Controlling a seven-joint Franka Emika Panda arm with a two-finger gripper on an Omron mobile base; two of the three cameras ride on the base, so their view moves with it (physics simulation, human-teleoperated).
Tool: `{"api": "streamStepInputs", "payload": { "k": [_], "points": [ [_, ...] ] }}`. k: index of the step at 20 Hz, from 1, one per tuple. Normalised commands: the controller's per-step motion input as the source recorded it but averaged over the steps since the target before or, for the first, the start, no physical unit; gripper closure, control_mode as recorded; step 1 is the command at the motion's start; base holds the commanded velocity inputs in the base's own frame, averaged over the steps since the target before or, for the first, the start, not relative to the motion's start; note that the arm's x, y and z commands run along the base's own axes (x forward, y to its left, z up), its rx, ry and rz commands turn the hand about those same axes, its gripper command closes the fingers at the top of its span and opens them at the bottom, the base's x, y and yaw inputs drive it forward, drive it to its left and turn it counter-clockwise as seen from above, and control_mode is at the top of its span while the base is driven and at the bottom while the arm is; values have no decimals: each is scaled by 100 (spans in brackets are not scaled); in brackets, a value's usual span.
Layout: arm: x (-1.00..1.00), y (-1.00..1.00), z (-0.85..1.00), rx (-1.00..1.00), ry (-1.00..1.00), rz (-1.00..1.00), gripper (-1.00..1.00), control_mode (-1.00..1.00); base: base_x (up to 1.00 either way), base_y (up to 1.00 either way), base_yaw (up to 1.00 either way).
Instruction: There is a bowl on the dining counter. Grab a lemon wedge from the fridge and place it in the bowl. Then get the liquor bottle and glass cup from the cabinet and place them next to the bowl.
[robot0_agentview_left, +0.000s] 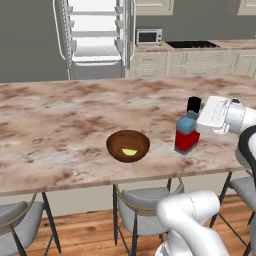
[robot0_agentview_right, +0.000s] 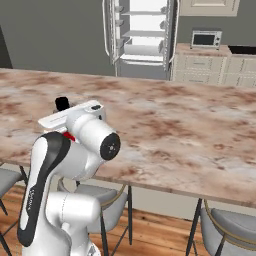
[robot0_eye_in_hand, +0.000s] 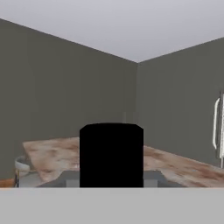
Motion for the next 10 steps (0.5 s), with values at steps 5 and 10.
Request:
{"api": "streamStepInputs", "payload": {
  "k": [5,10],
  "points": [
    [27,-18,-61,-10,4,8,100,-100,0,0,0],
    [43,-12,-41,-5,0,6,100,-100,0,0,0]
  ]
}}
